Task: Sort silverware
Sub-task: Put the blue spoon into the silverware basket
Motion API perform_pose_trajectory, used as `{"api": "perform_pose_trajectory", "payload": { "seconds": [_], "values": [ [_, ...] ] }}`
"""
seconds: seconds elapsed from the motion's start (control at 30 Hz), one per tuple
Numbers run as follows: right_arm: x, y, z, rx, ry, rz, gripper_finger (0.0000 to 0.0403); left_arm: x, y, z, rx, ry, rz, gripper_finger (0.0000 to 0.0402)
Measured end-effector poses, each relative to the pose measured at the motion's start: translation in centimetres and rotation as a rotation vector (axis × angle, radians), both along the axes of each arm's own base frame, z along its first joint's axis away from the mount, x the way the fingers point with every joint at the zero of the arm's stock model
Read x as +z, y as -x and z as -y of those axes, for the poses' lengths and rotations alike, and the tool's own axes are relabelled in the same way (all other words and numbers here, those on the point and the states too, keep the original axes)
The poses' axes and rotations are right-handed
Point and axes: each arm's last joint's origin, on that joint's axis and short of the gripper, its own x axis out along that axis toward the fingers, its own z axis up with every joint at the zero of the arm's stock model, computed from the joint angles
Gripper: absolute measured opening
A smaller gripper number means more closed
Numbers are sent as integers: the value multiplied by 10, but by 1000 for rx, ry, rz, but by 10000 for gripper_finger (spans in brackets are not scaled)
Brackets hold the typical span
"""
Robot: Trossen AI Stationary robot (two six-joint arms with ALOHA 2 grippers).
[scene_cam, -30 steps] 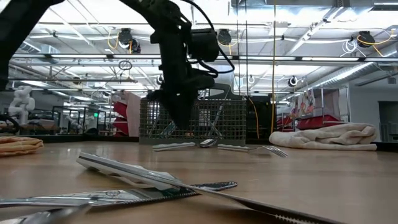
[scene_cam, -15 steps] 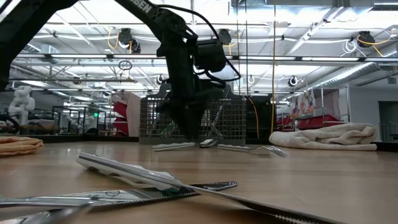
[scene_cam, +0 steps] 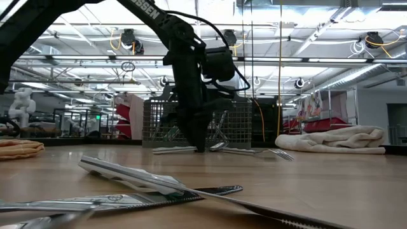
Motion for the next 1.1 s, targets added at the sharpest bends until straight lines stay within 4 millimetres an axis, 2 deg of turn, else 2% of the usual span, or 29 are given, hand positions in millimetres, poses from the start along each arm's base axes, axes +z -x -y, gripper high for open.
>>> {"api": "perform_pose_trajectory", "payload": {
  "seconds": [0.23,0.3,0.5,0.6,0.73,0.83,0.9,1.0,1.1],
  "values": [
    [0,0,0,0,0,-2,151,20,1,16,-38,19,50,19],
    [0,0,0,0,1,-2,151,33,2,23,-54,22,87,18],
    [0,0,0,0,1,-2,151,88,11,37,-51,-146,217,18],
    [0,0,0,0,1,-2,151,127,23,40,-8,-324,315,18],
    [0,0,0,-1,-1,6,151,181,42,29,80,-629,451,18],
    [1,-1,0,-2,-5,19,151,209,59,16,137,-787,495,18],
    [2,-2,-1,-3,-9,27,151,214,73,4,188,-832,492,18],
    [2,-2,-1,-12,-22,39,151,205,94,-15,260,-862,485,18],
    [2,-2,-1,-17,-28,43,151,197,111,-23,294,-915,609,18]
  ]
}}
